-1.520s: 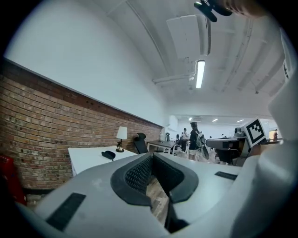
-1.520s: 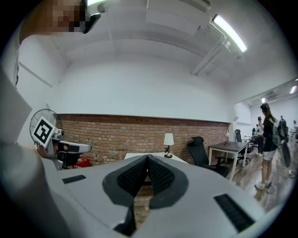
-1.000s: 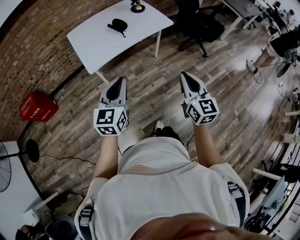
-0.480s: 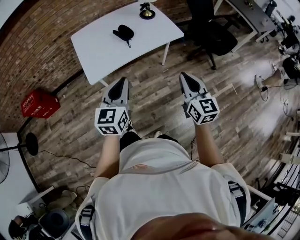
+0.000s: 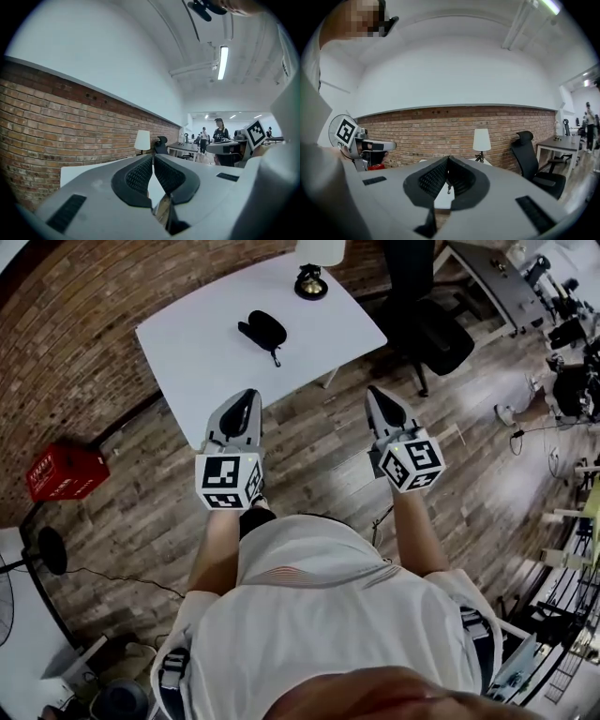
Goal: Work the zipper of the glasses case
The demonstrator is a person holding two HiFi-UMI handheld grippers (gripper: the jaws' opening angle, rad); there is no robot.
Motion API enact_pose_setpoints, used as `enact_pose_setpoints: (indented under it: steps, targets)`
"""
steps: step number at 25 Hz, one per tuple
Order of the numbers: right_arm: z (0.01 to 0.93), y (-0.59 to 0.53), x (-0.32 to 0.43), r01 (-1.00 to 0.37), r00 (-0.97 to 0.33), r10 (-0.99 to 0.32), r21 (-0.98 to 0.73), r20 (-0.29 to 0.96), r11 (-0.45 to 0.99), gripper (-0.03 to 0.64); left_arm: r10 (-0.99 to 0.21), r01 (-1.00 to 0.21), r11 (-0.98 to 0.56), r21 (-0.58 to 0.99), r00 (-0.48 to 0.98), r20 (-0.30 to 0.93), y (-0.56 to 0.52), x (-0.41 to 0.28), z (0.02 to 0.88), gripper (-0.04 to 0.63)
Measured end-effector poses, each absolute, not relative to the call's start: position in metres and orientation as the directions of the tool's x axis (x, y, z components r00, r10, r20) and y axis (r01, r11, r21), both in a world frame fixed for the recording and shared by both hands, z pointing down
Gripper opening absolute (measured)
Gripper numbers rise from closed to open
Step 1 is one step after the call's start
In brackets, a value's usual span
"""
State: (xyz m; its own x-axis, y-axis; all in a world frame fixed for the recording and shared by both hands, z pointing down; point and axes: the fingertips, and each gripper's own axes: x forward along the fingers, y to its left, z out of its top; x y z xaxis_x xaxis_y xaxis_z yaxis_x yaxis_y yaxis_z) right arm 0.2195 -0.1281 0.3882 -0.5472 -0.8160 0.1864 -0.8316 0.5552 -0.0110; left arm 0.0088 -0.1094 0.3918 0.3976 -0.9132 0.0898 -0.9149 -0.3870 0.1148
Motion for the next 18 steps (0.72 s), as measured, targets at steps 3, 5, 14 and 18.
enact_pose_setpoints:
  steps: [3, 5, 14, 18]
  targets:
    - [0.384, -0.158, 0.182, -0.835, -0.542, -0.820, -0.003, 0.183, 0.550, 0.052, -0.907, -0.908, -0.402, 0.119, 0.413, 0.087, -0.138, -0.022, 0.394, 0.023]
    - [0.386, -0.171, 0.158, -0.835, -0.541, -0.820, -0.001, 0.186, 0.550, 0.052, -0.901, -0.902, -0.409, 0.137, 0.423, 0.094, -0.151, -0.041, 0.400, 0.023]
    - [0.408, -0.230, 0.122, -0.837, -0.535, -0.813, -0.018, 0.231, 0.546, 0.052, -0.898, -0.902, -0.396, 0.173, 0.420, 0.132, -0.209, -0.089, 0.416, 0.023]
    - [0.416, -0.262, 0.121, -0.822, -0.560, -0.795, -0.032, 0.233, 0.569, 0.052, -0.906, -0.913, -0.372, 0.169, 0.397, 0.150, -0.236, -0.088, 0.417, 0.023]
